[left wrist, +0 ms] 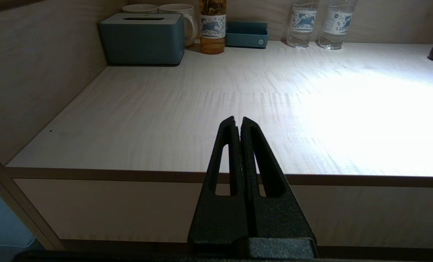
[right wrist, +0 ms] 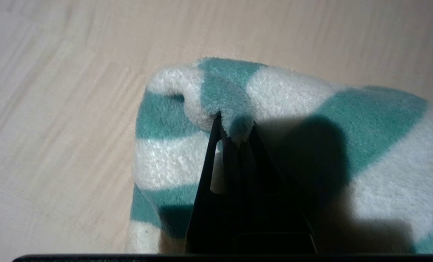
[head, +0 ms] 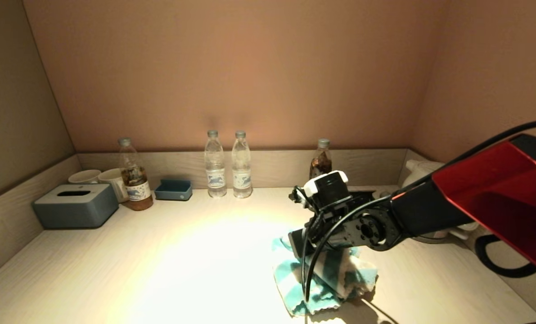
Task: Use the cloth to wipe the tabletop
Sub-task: Sweep the stains on the table
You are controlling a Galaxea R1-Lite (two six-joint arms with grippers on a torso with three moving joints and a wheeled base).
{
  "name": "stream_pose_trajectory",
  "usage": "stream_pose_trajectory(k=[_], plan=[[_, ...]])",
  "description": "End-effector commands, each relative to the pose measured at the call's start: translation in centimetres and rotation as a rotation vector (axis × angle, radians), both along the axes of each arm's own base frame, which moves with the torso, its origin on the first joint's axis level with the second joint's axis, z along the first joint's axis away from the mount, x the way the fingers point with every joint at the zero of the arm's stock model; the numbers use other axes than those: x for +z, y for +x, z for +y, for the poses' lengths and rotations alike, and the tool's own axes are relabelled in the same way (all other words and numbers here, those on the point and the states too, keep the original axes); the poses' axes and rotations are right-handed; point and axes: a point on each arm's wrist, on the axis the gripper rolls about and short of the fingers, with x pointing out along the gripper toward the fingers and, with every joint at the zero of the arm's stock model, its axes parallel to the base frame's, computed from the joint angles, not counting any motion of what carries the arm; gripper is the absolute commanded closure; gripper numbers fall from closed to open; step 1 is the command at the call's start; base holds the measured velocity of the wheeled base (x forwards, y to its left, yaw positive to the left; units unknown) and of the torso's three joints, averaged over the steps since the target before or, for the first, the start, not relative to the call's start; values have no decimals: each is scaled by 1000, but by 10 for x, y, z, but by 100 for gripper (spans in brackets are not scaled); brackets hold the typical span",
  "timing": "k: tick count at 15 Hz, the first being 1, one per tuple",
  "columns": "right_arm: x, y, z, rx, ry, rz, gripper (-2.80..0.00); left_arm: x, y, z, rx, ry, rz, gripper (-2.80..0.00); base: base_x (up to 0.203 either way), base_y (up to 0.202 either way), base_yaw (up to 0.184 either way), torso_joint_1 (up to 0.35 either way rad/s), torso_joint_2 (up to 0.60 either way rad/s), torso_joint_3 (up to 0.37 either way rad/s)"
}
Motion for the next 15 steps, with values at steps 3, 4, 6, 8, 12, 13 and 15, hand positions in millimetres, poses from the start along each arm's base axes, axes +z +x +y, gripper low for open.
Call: stream_pose_trajectory(k=[3, 4, 6, 8, 12, 13, 15], plan=[[4, 7, 52, 86, 49, -35, 0, 0, 0, 0, 0, 0, 0, 0, 0, 0, 0, 0, 0, 0], [15, 6, 66, 116, 68, -66, 0, 0, 0, 0, 0, 0, 0, 0, 0, 0, 0, 0, 0, 0], [27, -3, 98, 194, 73, -78, 0, 0, 0, 0, 0, 0, 0, 0, 0, 0, 0, 0, 0, 0], [50, -9, 123, 244, 109, -126, 0, 0, 0, 0, 0, 0, 0, 0, 0, 0, 0, 0, 0, 0], [69, -30, 152, 338, 111, -164, 0, 0, 0, 0, 0, 0, 0, 0, 0, 0, 0, 0, 0, 0], [82, -42, 163, 390, 121, -209, 0, 0, 0, 0, 0, 0, 0, 0, 0, 0, 0, 0, 0, 0], [84, -43, 165, 400, 119, -217, 0, 0, 0, 0, 0, 0, 0, 0, 0, 0, 0, 0, 0, 0]])
